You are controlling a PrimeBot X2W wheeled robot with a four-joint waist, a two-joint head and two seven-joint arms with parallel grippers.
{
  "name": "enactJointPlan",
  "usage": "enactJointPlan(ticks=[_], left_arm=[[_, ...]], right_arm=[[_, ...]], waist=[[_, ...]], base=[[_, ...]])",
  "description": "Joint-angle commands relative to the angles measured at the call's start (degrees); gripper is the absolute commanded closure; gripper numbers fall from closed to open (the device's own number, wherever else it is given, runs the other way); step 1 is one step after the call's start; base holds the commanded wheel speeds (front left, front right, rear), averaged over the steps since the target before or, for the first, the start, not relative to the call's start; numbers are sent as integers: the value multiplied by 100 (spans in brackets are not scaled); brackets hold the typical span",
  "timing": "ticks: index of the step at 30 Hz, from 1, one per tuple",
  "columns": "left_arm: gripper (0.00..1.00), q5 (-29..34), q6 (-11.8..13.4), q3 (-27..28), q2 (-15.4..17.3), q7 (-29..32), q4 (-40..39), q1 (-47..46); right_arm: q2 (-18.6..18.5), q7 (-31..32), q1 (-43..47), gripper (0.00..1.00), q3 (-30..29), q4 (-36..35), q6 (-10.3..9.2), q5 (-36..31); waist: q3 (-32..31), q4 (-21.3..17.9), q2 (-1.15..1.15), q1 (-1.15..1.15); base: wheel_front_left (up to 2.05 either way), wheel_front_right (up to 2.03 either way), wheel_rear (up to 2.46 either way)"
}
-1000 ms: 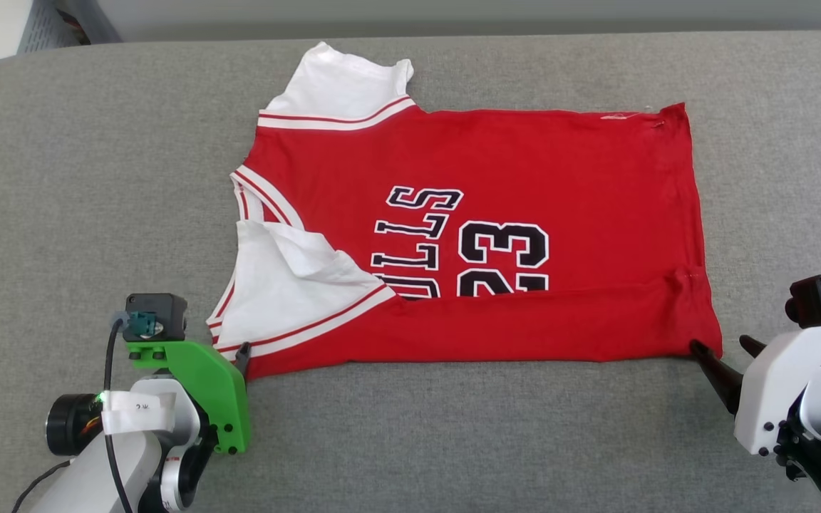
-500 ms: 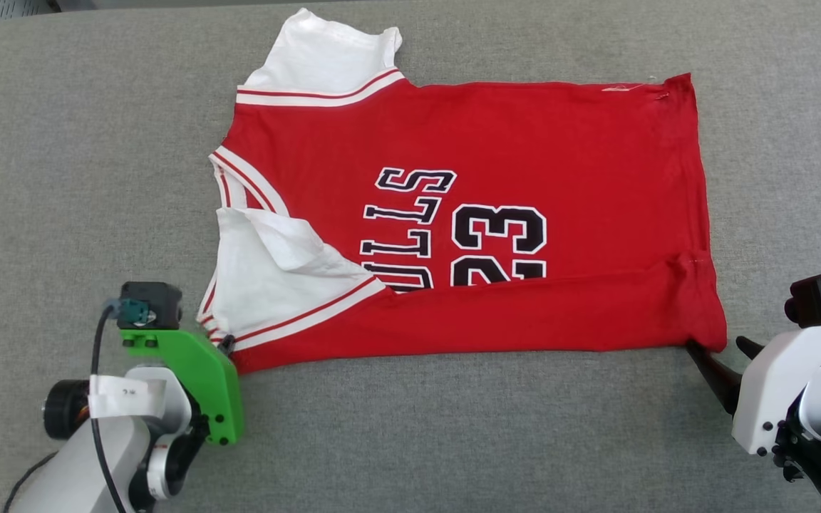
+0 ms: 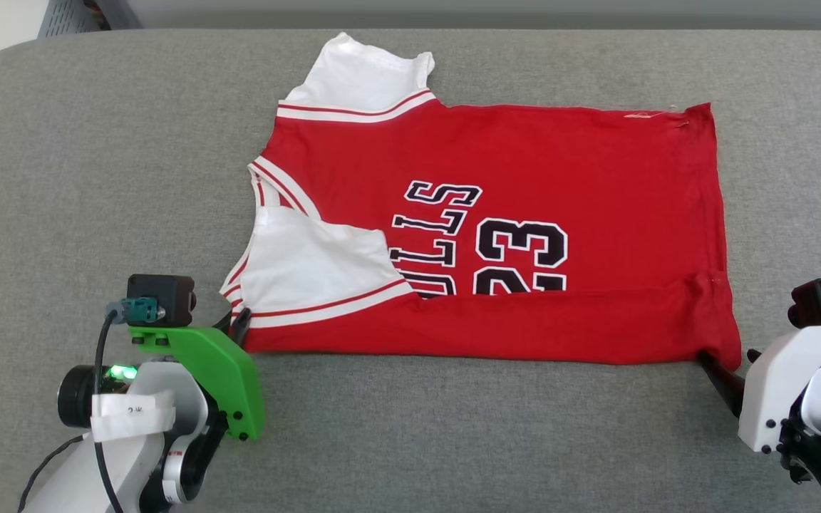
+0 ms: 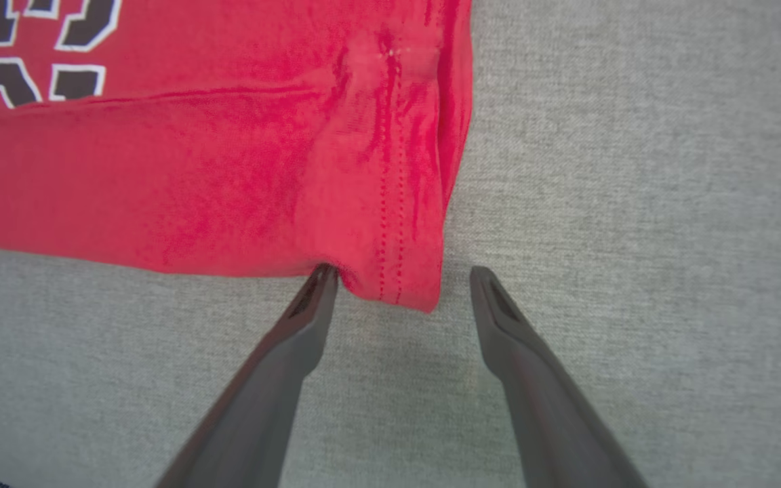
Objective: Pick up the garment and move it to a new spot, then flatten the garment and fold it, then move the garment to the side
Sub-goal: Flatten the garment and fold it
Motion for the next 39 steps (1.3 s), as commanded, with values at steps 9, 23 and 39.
enactJointPlan(ticks=[9, 23, 39], left_arm=[[100, 53, 34, -54, 124, 70, -356, 139], [100, -66, -14, -124, 167, 165, -164, 282], [100, -301, 87, -377, 318, 462, -267, 1151]], right_arm=[[153, -2, -297, 0, 0, 585, -4, -185], [23, -98, -255, 100, 20, 927, -4, 8], [-365, 536, 822, 100, -287, 104, -4, 301]], waist=[[186, 64, 0, 0], [-146, 36, 0, 0], [-905, 78, 0, 0]], base=[[0, 0, 0], [0, 0, 0], [0, 0, 0]])
